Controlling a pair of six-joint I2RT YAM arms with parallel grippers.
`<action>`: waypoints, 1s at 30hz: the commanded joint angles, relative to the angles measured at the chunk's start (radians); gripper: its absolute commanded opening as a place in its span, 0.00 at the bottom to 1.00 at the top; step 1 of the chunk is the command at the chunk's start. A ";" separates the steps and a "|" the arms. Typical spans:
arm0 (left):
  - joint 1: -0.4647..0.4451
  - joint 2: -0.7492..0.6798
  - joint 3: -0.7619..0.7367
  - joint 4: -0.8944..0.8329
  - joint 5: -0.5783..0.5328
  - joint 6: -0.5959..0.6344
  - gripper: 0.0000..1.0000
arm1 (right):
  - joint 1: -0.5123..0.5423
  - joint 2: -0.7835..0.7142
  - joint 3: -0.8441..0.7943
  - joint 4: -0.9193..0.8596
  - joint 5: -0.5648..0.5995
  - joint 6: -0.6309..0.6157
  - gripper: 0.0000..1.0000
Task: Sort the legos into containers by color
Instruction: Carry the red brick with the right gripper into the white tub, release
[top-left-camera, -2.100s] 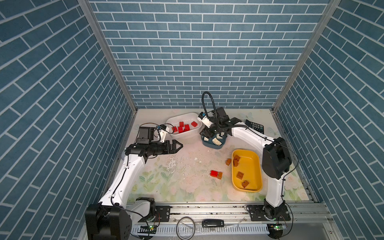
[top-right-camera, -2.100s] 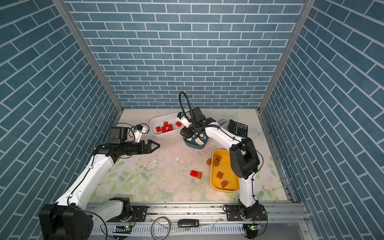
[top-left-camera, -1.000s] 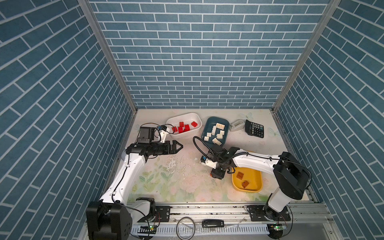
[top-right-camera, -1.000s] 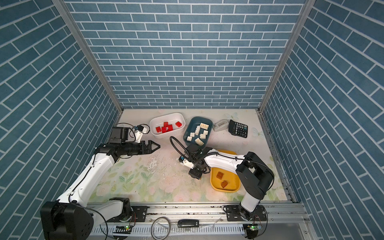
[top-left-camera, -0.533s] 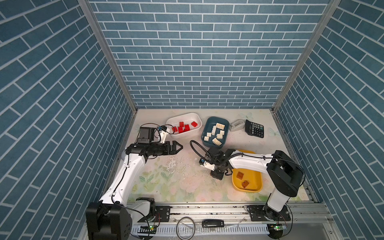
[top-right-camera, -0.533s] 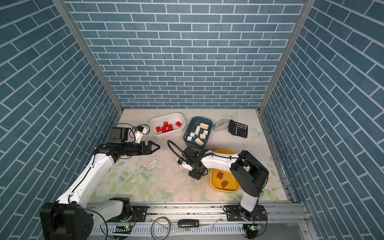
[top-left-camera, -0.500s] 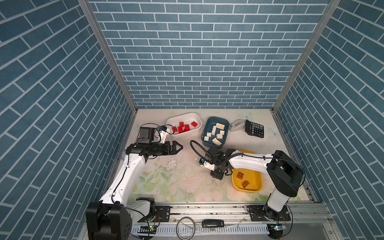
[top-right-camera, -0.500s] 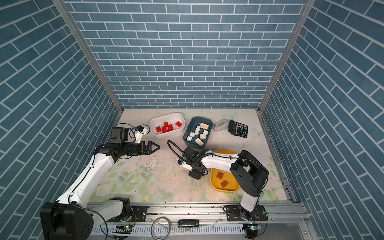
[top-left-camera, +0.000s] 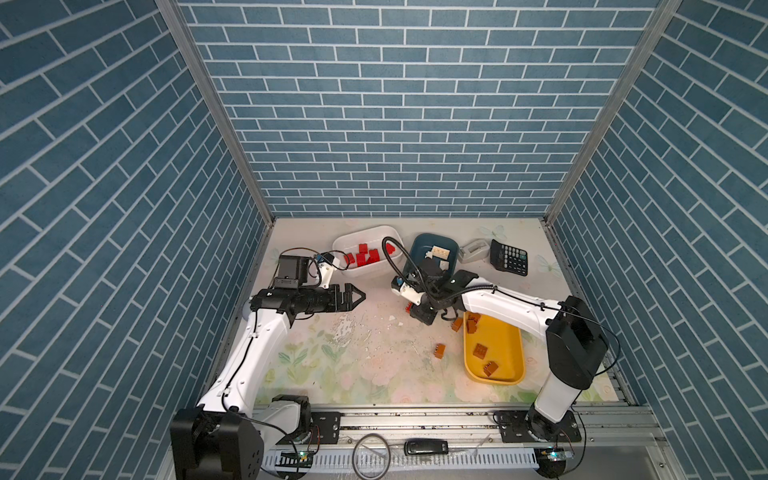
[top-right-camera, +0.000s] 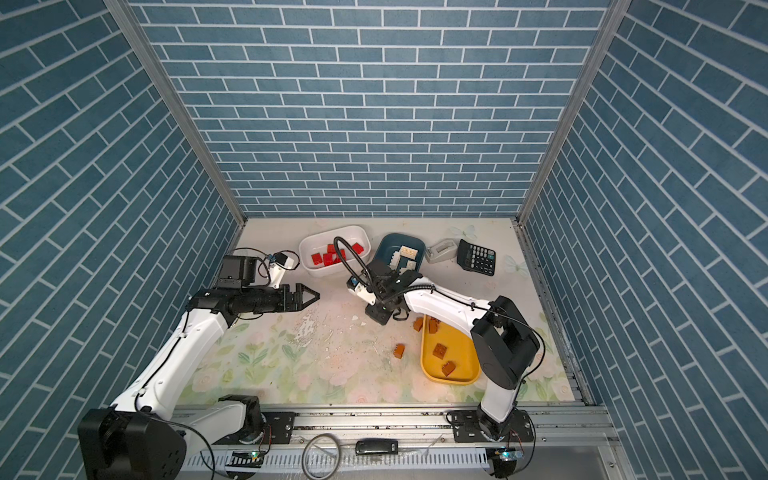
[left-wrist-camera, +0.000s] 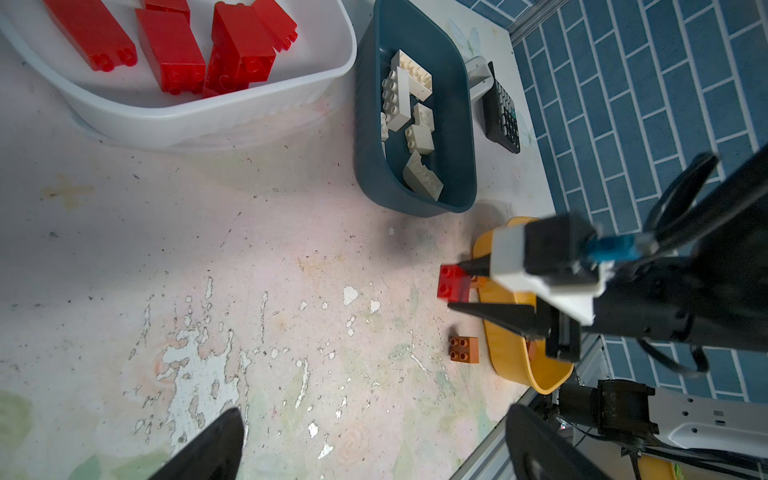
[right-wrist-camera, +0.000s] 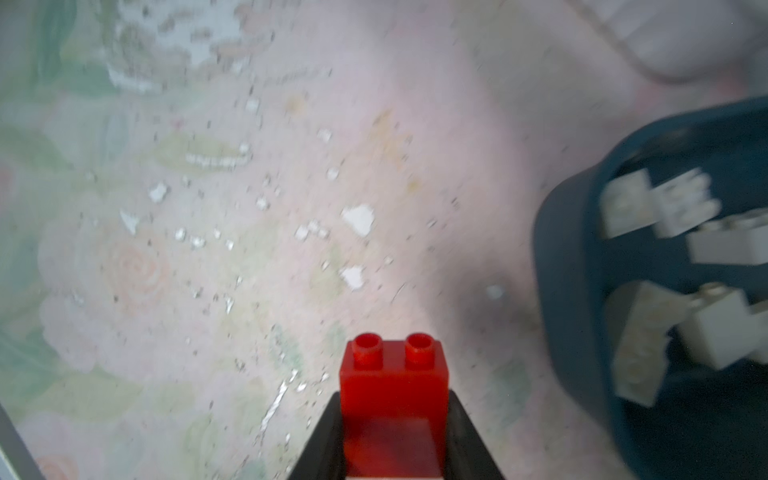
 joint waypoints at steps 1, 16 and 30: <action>0.007 -0.028 -0.011 0.001 0.016 -0.007 1.00 | -0.046 0.095 0.118 0.037 -0.042 -0.035 0.21; 0.008 -0.048 -0.014 0.004 0.015 -0.016 1.00 | -0.140 0.579 0.785 0.048 -0.046 -0.048 0.22; 0.011 -0.031 0.003 -0.021 0.016 0.003 1.00 | -0.172 0.816 1.075 0.068 -0.097 0.014 0.40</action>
